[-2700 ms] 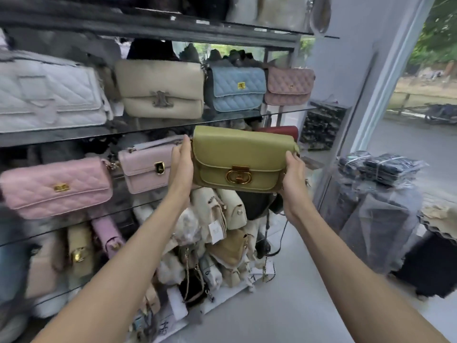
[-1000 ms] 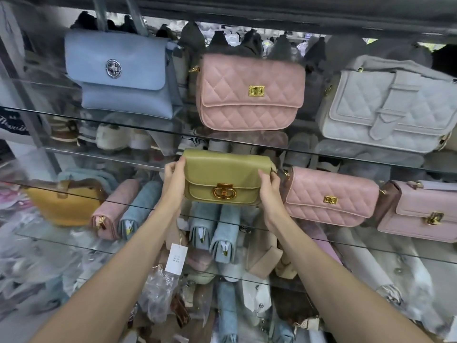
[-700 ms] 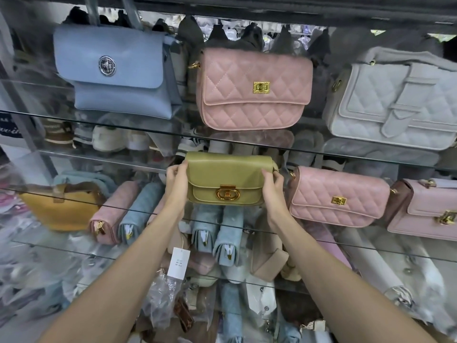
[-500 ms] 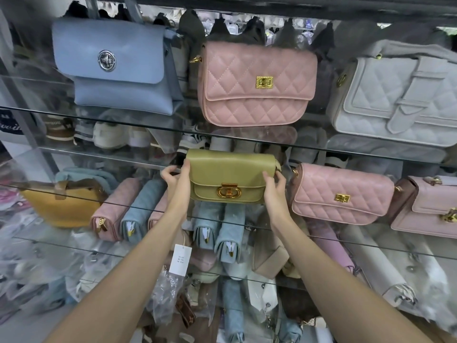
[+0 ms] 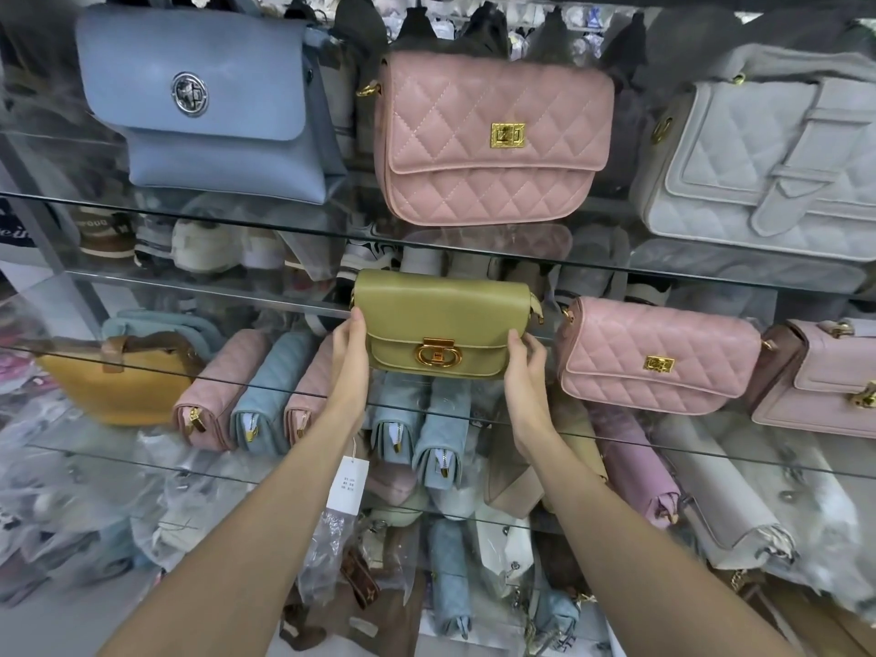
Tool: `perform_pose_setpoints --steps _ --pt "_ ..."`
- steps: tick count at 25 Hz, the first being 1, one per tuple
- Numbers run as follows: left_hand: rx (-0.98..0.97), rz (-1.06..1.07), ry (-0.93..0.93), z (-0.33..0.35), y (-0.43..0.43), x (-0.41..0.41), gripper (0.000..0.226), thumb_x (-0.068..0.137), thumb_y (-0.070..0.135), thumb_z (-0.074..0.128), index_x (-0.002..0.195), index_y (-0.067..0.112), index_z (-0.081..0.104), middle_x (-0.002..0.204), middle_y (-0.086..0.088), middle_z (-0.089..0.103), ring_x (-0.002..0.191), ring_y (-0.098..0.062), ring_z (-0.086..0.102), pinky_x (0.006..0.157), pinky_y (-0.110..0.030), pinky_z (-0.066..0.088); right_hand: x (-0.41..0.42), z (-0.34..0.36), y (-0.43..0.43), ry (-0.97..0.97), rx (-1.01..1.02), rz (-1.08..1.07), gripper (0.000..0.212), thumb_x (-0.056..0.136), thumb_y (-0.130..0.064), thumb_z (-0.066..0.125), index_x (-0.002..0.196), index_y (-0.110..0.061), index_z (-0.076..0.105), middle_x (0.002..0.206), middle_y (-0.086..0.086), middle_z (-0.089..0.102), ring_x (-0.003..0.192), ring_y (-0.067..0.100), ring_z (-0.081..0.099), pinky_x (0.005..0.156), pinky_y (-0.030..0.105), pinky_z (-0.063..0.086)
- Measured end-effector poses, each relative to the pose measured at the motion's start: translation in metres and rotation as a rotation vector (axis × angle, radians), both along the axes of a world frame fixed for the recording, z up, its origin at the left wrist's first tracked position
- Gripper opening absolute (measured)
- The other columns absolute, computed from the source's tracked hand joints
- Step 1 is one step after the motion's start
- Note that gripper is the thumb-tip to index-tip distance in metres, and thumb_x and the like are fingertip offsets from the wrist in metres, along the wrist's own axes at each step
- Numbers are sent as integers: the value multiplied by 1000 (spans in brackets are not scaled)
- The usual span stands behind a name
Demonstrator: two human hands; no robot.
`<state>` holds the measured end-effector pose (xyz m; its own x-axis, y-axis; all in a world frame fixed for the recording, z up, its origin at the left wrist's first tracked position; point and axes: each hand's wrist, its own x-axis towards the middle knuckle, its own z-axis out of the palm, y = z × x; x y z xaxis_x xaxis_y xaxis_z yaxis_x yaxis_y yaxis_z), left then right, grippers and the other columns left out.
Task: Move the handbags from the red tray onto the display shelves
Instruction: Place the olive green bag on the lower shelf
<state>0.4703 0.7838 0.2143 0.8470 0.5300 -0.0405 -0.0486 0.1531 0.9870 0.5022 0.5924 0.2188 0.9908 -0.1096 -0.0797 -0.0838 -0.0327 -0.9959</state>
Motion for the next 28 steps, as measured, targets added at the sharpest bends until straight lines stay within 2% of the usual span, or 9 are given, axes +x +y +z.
perform_pose_setpoints --steps 3,5,7,15,19,24,26,28 --pt "30 3 16 -1 2 1 44 101 64 37 130 32 45 136 5 56 129 -13 51 114 -37 37 1 -2 0 0 10 -23 53 103 -55 42 150 -28 39 142 1 49 127 17 45 106 35 33" --pt "57 -3 35 -1 1 0 41 101 63 35 128 33 45 136 5 56 127 -13 51 107 -32 36 1 -2 1 5 14 -39 55 103 -56 41 151 -29 39 147 4 45 124 18 44 104 36 32" --pt "83 -10 53 2 -1 0 40 102 63 33 128 35 44 135 6 54 126 -13 49 101 -31 33 1 -2 2 5 12 -45 57 104 -56 40 153 -28 37 152 6 41 130 21 43 106 37 31" --pt "144 -33 74 4 -3 -4 52 105 56 35 148 27 38 133 8 49 123 -11 43 99 -27 28 3 -8 2 -15 -13 -45 59 103 -56 42 155 -28 35 155 6 40 140 23 40 118 43 30" --pt "169 -48 69 -2 -1 -2 52 105 55 35 150 29 37 132 11 47 123 -10 42 101 -28 28 2 -7 0 -14 -30 -13 59 102 -53 46 156 -30 33 156 5 38 141 23 39 118 42 30" --pt "144 -52 97 3 -3 -8 51 105 51 40 148 23 38 138 3 48 121 -11 43 100 -28 29 -3 2 -10 54 -80 100 65 102 -51 48 159 -32 23 161 1 34 146 24 35 116 41 28" --pt "204 68 128 4 -9 -16 47 104 44 47 141 14 42 138 -3 49 120 -17 47 98 -30 34 -9 5 -22 54 -149 120 64 103 -46 51 158 -27 26 158 3 37 144 25 39 116 39 31" --pt "453 283 141 2 -22 -29 36 101 33 53 128 9 47 133 -12 49 121 -27 48 93 -35 37 -19 10 -43 50 -173 132 53 103 -39 53 150 -22 37 152 5 46 137 24 48 117 41 37"
